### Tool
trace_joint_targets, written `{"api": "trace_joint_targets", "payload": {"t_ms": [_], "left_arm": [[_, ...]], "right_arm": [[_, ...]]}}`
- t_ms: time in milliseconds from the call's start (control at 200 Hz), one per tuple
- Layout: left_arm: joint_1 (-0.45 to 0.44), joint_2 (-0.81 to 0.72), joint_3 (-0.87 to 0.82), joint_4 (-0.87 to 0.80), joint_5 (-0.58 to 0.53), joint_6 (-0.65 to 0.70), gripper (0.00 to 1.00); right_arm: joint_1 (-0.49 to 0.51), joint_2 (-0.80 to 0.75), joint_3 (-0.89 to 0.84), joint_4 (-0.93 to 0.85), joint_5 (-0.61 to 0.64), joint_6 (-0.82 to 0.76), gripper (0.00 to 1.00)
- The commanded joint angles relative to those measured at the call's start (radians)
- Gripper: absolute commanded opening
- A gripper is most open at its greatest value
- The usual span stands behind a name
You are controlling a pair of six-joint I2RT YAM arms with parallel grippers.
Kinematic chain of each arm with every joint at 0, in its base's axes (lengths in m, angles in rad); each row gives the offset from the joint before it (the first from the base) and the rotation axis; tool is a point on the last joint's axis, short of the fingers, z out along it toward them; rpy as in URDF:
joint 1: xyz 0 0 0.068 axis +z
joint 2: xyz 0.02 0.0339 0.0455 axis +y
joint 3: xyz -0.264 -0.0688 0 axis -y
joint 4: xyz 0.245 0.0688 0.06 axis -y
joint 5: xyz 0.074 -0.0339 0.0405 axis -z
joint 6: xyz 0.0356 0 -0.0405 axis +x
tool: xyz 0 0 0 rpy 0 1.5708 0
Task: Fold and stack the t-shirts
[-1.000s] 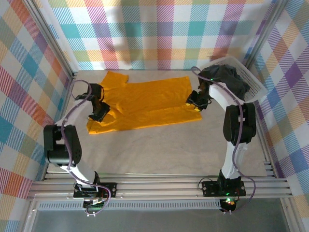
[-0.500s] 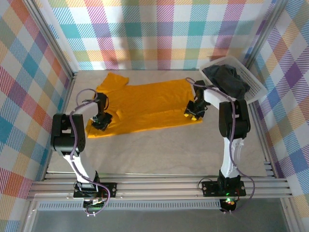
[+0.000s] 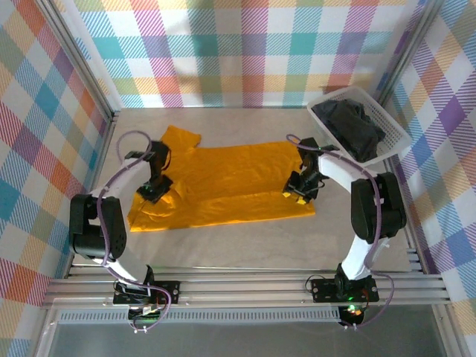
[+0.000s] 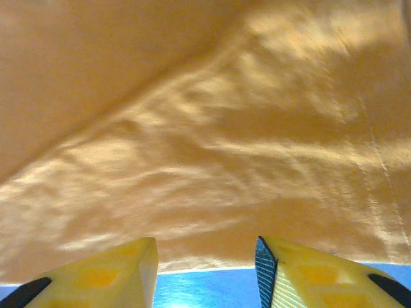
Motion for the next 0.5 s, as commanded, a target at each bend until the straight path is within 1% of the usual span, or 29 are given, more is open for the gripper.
{"api": "trace_joint_targets", "payload": {"t_ms": [0,70,145,265,385,500], "left_arm": [[-0.124,0.029,0.136,-0.083,-0.042,0.030,0.27],[-0.191,0.117,0.227,-0.110,-0.053,0.041,0.25],[-0.224,0.216,0.306,-0.140,-0.064,0.050,0.24],[-0.224,0.328,0.354,-0.139,-0.082,0.087,0.24],[-0.222,0.399,0.378,-0.129,-0.077,0.126,0.24],[-0.218,0.419,0.357,-0.109,-0.090,0.143,0.24]], "right_arm": [[0.013,-0.031,0.081,0.045,-0.046,-0.050,0.45],[0.024,-0.024,0.111,0.075,-0.086,-0.075,0.45],[0.033,-0.015,0.124,0.128,-0.162,-0.093,0.45],[0.043,-0.021,0.123,0.186,-0.245,-0.079,0.44],[0.050,-0.041,0.114,0.196,-0.258,-0.073,0.45],[0.049,-0.052,0.101,0.194,-0.261,-0.075,0.45]]}}
